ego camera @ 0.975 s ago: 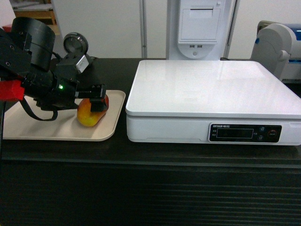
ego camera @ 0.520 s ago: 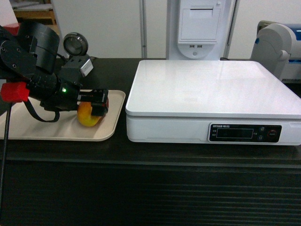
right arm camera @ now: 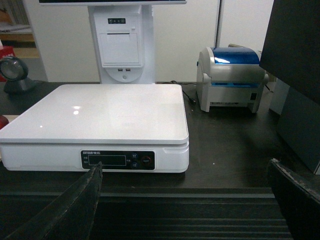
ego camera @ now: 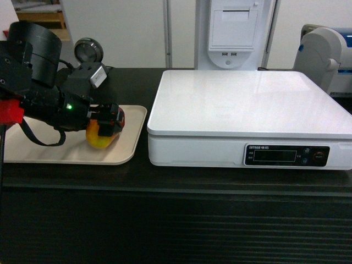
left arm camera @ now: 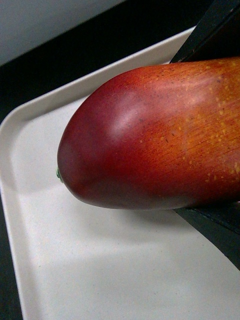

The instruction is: Place dark red mango on scale at checkout

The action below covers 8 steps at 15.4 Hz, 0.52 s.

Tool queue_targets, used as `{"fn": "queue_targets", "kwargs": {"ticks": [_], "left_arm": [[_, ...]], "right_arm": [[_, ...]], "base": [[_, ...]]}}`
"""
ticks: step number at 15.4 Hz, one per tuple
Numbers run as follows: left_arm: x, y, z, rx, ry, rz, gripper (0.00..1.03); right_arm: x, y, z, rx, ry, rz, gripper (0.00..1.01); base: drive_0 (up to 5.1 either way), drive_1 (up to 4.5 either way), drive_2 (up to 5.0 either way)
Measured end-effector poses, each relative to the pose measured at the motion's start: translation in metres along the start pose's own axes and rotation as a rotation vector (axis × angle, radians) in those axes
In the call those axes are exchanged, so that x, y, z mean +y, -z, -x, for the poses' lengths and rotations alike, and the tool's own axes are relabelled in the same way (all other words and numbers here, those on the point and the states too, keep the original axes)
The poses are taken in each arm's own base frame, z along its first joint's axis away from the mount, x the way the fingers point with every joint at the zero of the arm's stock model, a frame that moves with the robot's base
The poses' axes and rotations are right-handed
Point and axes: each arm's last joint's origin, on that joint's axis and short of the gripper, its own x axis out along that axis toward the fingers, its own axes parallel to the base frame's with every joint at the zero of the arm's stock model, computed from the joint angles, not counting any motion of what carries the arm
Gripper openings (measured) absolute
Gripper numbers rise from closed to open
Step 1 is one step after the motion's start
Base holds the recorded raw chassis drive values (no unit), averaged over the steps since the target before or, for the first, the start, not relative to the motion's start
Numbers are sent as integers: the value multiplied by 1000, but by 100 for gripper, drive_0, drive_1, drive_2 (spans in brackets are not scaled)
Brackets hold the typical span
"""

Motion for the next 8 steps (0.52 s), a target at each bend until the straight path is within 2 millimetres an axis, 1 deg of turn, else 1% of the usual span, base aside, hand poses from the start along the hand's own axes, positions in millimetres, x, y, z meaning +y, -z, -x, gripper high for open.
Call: {"fn": "queue_targets", "kwargs": {"ticks": [3, 4, 5, 6, 7, 8], "left_arm": [[-8, -7, 27, -75, -3, -28, 64], [-26, -9, 66, -166, 17, -93, 64], [-59, 2, 108, -237, 80, -181, 64], [-94, 4, 144, -315, 150, -294, 64], [-109, 4, 141, -309, 173, -354, 64], [-123, -5, 125, -298, 203, -389, 64]], "right_arm": [[0, 0, 0, 0, 0, 0, 98], [0, 0, 0, 0, 0, 0, 98], [0, 0, 0, 0, 0, 0, 98], [0, 0, 0, 0, 0, 0, 98], [0, 0, 0, 0, 0, 0, 98], [0, 0, 0, 0, 0, 0, 98]], "base": [[0, 0, 0], [0, 0, 0], [0, 0, 0], [0, 0, 0], [0, 0, 0], [0, 0, 0]]}}
